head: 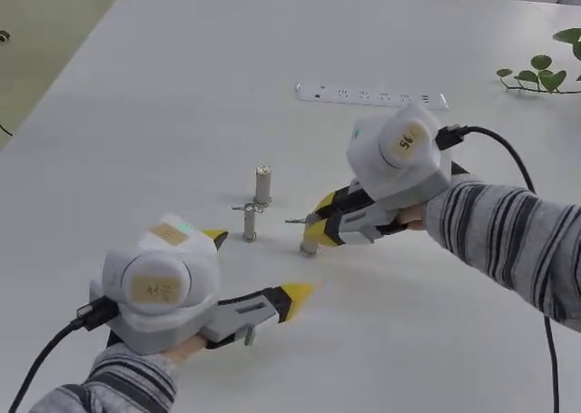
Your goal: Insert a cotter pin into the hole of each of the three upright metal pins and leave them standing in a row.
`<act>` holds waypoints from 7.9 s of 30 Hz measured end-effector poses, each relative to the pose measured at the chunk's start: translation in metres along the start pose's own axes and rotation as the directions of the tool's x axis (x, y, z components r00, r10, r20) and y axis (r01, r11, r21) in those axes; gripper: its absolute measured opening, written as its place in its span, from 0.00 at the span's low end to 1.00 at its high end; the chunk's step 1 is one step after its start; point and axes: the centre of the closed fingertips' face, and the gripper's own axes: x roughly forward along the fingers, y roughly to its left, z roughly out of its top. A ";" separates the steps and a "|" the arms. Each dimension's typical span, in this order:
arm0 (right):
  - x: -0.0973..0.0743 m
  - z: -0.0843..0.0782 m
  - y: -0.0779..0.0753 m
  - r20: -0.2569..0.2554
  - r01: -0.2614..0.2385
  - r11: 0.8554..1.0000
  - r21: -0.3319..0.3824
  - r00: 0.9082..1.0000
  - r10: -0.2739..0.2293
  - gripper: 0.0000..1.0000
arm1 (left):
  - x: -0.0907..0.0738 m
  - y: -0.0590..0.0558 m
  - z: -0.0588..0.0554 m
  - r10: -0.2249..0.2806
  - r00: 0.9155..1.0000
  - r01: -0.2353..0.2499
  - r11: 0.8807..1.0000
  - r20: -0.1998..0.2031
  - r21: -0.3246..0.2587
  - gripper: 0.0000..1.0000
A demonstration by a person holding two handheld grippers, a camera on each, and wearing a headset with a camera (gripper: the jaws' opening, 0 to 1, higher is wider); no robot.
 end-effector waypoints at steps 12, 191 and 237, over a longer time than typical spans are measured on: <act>0.004 0.000 -0.006 -0.022 -0.004 1.000 0.001 1.000 0.004 0.08 | -0.011 0.014 0.007 0.010 1.000 -0.010 1.000 0.022 0.001 0.83; -0.036 -0.042 0.029 0.038 0.273 0.879 0.390 0.950 -0.311 0.09 | -0.047 -0.003 0.015 -0.017 0.999 0.017 1.000 0.043 -0.004 0.98; -0.058 -0.082 -0.070 -0.101 0.161 0.964 0.212 0.985 -0.142 0.23 | -0.035 0.001 0.023 -0.016 0.998 0.016 1.000 0.053 -0.012 0.99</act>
